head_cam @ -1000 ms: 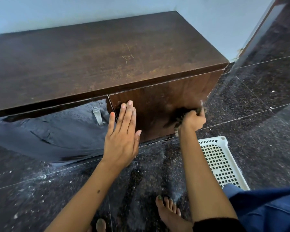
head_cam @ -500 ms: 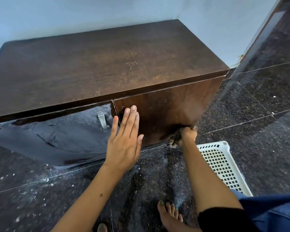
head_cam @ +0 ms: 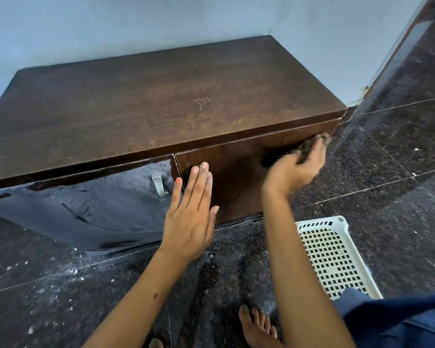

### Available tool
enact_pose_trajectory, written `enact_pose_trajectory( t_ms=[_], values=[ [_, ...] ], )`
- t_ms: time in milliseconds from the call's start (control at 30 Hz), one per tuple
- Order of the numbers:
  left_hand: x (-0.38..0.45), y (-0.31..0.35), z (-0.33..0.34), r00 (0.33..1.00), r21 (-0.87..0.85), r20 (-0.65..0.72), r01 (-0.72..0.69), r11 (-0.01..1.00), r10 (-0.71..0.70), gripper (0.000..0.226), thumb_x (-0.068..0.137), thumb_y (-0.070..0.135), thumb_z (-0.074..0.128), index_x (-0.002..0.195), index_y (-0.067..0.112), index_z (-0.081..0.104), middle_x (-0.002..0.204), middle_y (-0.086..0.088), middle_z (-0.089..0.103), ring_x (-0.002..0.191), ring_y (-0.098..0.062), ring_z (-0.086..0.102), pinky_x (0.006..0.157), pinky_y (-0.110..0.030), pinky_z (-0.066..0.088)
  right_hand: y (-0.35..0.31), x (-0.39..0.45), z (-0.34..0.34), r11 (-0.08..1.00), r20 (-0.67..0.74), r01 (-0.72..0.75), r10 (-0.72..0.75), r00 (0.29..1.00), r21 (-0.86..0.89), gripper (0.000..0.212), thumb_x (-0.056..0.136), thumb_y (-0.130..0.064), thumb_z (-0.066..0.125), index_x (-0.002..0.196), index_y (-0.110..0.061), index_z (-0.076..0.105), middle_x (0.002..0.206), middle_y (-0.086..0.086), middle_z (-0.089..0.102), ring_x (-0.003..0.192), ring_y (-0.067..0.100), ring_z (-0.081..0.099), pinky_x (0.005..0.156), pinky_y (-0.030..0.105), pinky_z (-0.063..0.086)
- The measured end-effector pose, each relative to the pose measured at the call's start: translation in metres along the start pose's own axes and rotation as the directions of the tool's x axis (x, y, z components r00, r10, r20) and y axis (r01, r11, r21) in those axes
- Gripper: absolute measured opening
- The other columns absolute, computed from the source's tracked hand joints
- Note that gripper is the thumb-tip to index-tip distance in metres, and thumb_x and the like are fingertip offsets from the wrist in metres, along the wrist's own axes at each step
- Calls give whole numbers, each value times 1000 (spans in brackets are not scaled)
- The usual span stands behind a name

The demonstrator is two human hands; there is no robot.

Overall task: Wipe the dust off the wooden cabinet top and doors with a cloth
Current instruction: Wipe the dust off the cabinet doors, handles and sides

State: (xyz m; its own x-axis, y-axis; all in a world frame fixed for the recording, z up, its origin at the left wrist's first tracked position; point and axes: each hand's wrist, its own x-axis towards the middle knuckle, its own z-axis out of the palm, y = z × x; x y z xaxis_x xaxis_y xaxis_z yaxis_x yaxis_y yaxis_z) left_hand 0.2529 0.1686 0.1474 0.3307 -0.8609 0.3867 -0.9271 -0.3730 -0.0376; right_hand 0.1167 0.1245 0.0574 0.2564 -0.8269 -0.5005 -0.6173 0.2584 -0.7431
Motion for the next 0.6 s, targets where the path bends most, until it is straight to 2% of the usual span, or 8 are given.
enact_pose_trajectory(
  t_ms=[33,67,100,167,300,433,500,600],
  values=[
    [0,-1,0,1000,8,5,-6,1000,6,60,97,31,28,148,1,18,157,-12,9,146,-24,6,118,-42,0,-38,7,0,977,-164,198,-182,970,85,42,103,-28,26,144,-37,21,156,-6,17,142,5,13,104,6,2],
    [0,-2,-1,1000,24,12,-15,1000,15,60,97,31,28,147,1,18,157,-13,10,146,-24,6,118,-43,1,-69,19,1,885,-454,462,-393,800,49,46,100,-21,33,144,-35,28,155,-6,21,139,4,17,107,9,4],
    [-1,-3,-2,999,46,19,-26,999,25,60,96,31,27,147,1,19,157,-13,10,146,-25,7,118,-44,3,-104,32,1,738,-624,674,-512,591,33,48,97,-14,40,143,-26,36,152,-4,26,137,5,22,111,15,11],
    [-5,-5,-4,998,84,36,-47,995,45,60,96,31,27,147,0,20,156,-15,12,145,-27,10,118,-45,6,-142,36,6,602,-726,792,-587,358,-97,48,92,-2,50,139,-7,43,147,10,34,136,15,28,114,28,22],
    [-12,-8,-9,997,120,58,-58,991,51,60,96,32,27,147,0,22,156,-14,14,145,-27,13,117,-45,7,-86,42,14,613,-535,761,-725,435,-212,48,89,8,54,136,3,44,144,22,34,134,23,30,111,36,28],
    [-18,-10,-14,999,99,47,-28,995,24,59,97,32,27,146,0,24,156,-14,16,144,-27,14,117,-45,7,-100,56,-15,745,-666,665,-466,582,60,51,90,5,52,139,4,38,139,30,30,130,35,36,111,34,29],
    [-22,-11,-16,999,96,52,-14,995,9,58,97,32,25,146,0,24,155,-15,17,144,-28,14,117,-46,8,-115,50,-22,730,-719,680,-433,544,75,50,88,6,53,137,5,42,131,30,35,121,37,42,107,26,31],
    [-32,-16,-17,998,83,60,0,997,-5,58,97,32,25,145,-1,26,155,-16,18,144,-29,15,116,-47,11,-134,30,-11,639,-700,769,-542,466,17,51,84,9,53,134,-2,49,129,24,41,123,32,43,109,34,35]
  ],
)
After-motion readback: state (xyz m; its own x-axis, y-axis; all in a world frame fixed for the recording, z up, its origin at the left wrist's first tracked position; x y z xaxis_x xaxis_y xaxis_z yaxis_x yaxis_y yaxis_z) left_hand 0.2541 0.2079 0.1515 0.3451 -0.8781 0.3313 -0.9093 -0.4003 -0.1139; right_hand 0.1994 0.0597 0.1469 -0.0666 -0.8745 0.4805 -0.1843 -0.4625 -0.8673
